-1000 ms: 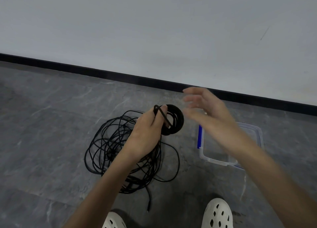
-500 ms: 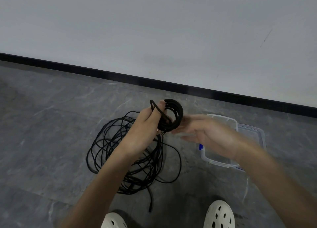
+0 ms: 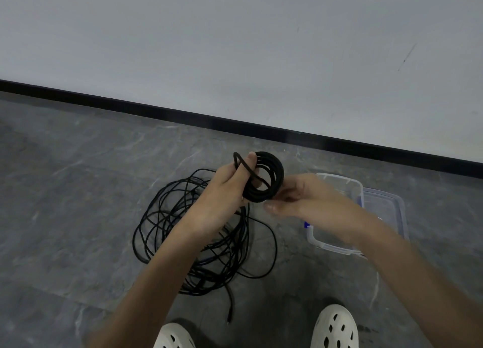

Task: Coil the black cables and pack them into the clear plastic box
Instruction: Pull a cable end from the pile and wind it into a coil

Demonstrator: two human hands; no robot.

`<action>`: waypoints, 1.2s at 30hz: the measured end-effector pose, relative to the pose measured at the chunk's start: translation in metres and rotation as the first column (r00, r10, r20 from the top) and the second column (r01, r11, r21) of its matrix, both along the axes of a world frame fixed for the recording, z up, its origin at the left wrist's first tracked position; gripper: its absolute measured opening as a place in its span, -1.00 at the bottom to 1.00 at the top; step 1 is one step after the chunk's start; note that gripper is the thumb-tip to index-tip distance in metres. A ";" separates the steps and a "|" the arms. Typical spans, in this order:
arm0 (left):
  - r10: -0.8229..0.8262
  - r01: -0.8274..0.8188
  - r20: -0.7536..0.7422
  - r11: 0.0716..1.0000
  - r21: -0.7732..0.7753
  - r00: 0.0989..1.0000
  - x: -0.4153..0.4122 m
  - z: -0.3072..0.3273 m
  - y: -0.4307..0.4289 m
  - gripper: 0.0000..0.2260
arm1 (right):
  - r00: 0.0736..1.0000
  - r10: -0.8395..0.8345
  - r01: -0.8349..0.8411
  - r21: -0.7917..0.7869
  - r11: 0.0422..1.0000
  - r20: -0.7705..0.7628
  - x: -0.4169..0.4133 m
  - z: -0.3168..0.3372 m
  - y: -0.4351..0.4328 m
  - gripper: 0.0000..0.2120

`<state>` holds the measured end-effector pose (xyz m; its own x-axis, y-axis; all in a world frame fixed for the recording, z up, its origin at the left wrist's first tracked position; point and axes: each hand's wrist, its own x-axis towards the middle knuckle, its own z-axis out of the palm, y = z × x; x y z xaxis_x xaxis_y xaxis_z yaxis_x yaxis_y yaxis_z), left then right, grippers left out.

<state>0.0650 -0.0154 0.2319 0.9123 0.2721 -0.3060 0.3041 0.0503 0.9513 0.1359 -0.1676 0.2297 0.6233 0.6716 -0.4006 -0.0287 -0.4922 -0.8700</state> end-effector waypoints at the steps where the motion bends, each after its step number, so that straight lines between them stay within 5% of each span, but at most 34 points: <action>1: 0.020 -0.020 -0.017 1.000 -0.018 1.000 0.000 0.000 0.001 -0.68 | 0.997 -0.040 0.042 -0.041 0.998 0.064 0.004 -0.001 -0.002 -0.86; 9: -0.084 0.083 -0.062 0.996 -0.022 0.995 0.000 0.001 0.006 -0.70 | 0.831 -0.197 0.320 -0.158 0.934 0.520 0.022 0.001 -0.019 -0.94; 18: -0.295 0.286 -0.086 0.952 -0.107 0.952 -0.006 0.003 0.011 -0.76 | 0.758 -0.223 0.375 -0.130 0.918 0.613 0.028 -0.004 -0.025 -0.97; 27: -0.417 0.408 0.005 0.887 -0.217 0.909 -0.010 0.002 0.022 -0.73 | 0.860 -0.183 0.300 -0.184 0.936 0.476 0.037 0.004 -0.035 -0.89; 31: -0.147 0.155 -0.139 0.987 0.051 0.979 -0.004 -0.001 0.023 -0.65 | 0.948 -0.282 0.280 0.035 0.959 0.145 0.041 0.014 -0.044 -0.93; 36: -0.133 0.158 -0.091 0.917 0.367 0.987 -0.001 0.000 0.017 -0.60 | 0.915 -0.317 0.395 0.384 0.835 -0.251 0.029 0.028 -0.028 -0.94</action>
<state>0.0637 0.0016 0.2318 0.9327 0.2430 -0.2664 0.3407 -0.3523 0.8717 0.1647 -0.1958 0.2578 0.8003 0.5429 -0.2544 -0.2968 -0.0100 -0.9549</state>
